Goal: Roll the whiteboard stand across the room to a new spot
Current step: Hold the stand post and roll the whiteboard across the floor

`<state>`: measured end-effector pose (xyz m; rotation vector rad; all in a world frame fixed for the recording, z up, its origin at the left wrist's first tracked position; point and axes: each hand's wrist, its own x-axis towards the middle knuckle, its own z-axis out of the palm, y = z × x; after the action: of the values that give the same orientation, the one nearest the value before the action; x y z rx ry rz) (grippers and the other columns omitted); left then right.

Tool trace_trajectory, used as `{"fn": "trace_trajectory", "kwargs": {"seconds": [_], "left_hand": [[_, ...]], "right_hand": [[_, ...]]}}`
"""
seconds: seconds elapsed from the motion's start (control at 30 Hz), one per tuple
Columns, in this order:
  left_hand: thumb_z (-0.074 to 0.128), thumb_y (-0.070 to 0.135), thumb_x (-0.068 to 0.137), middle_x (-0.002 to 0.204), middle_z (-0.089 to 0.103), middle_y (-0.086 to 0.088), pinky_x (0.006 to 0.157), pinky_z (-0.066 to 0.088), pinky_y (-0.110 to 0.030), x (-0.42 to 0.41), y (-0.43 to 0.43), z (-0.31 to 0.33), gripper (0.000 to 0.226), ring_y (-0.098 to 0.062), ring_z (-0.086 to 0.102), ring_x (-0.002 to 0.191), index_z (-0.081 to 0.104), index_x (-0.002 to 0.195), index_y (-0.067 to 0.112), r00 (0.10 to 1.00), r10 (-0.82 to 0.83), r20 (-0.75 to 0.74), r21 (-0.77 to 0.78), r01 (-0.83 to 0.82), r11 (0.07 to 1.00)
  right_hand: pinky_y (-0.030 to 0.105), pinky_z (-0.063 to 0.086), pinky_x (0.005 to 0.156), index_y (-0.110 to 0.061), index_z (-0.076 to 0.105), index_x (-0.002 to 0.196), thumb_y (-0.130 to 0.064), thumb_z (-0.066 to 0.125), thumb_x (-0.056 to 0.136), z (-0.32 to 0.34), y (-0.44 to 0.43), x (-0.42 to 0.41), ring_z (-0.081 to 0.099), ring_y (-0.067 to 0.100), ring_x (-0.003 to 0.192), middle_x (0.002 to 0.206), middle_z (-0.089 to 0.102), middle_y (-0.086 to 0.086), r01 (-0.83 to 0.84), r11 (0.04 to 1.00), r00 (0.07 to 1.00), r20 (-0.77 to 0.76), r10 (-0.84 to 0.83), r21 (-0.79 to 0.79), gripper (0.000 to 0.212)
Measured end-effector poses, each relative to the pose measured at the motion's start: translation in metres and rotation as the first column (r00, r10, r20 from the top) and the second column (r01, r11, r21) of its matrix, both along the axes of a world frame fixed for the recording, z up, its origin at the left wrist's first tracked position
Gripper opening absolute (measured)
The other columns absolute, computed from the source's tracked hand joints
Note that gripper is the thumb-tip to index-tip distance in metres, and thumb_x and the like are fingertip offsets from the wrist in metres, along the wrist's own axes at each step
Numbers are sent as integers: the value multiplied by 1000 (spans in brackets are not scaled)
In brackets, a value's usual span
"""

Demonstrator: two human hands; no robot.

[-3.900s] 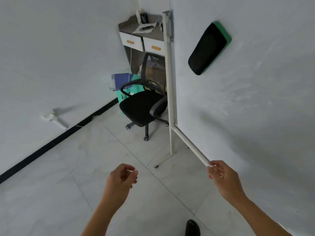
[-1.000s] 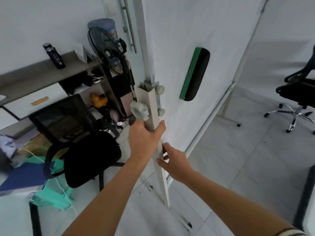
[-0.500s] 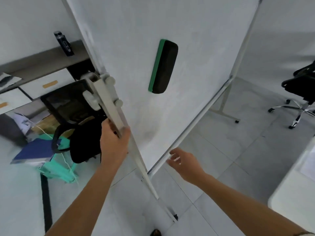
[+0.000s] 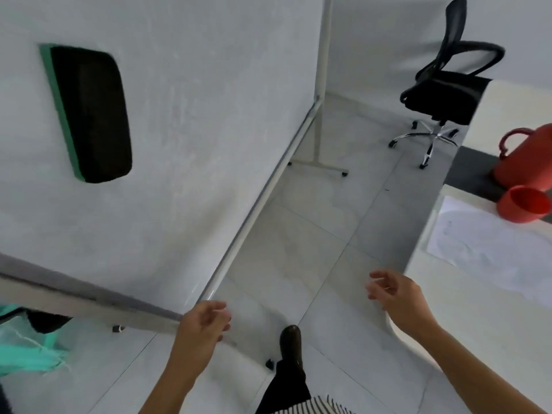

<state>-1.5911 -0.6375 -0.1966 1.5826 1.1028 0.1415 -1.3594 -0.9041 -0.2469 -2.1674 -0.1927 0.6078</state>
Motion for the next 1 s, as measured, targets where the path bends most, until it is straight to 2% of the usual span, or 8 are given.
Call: {"fn": "trace_trajectory", "kwargs": {"seconds": [0.13,0.2,0.27,0.37,0.57,0.73,0.87,1.0], "left_hand": [[63,8,88,82,74,-13,68,53,-34,91,33,-7,8,-26,70,77,67,92,12,995,-95,28,5,95,995],[68,15,82,82,74,-14,69,52,-35,141,52,-5,10,-29,70,78,67,92,12,990,-134,44,-4,134,991],[64,26,70,80,75,-13,68,53,-35,188,68,2,23,-30,71,79,67,89,14,983,-182,32,-7,183,983],[62,29,66,76,74,-11,64,52,-34,263,90,11,25,-29,71,75,67,86,15,970,-242,29,11,242,970],[62,32,68,75,74,-7,65,54,-35,414,102,13,25,-25,71,75,67,88,18,930,-365,45,37,364,931],[63,33,68,75,74,-8,65,54,-36,545,110,0,27,-25,71,75,67,90,17,905,-424,10,70,423,904],[64,29,68,70,74,-6,62,53,-36,652,119,3,25,-31,71,75,67,87,13,927,-375,22,102,371,923],[68,6,85,76,74,-10,62,53,-33,755,127,25,5,-30,71,72,67,89,8,931,-355,89,141,341,930]], "right_hand": [[45,57,71,-35,61,87,-27,67,86,-10,12,51,72,16,74,74,74,-2,132,991,991,-29,-131,37,10],[48,57,70,-32,63,88,-27,67,85,-13,19,82,72,19,75,71,75,-2,218,975,975,-44,-216,49,7],[50,56,68,-28,65,89,-25,68,85,-9,28,110,72,25,75,71,75,-3,291,955,956,-64,-287,57,6],[48,56,65,-26,65,91,-23,68,86,5,46,153,72,27,73,71,76,-1,347,934,937,-71,-341,88,7],[35,52,54,-26,64,91,-15,67,86,14,59,248,72,14,69,73,75,-2,439,886,898,-77,-433,149,12],[30,49,54,-23,64,95,-18,67,87,-5,53,364,72,8,68,73,76,-2,499,856,866,-106,-488,135,10],[30,50,56,-22,66,96,-18,67,87,-2,54,480,72,6,67,75,76,-3,487,864,872,-125,-473,125,10],[36,55,62,-26,65,94,-20,65,88,27,67,601,72,7,69,75,76,-8,400,908,916,-84,-392,124,9]]}}
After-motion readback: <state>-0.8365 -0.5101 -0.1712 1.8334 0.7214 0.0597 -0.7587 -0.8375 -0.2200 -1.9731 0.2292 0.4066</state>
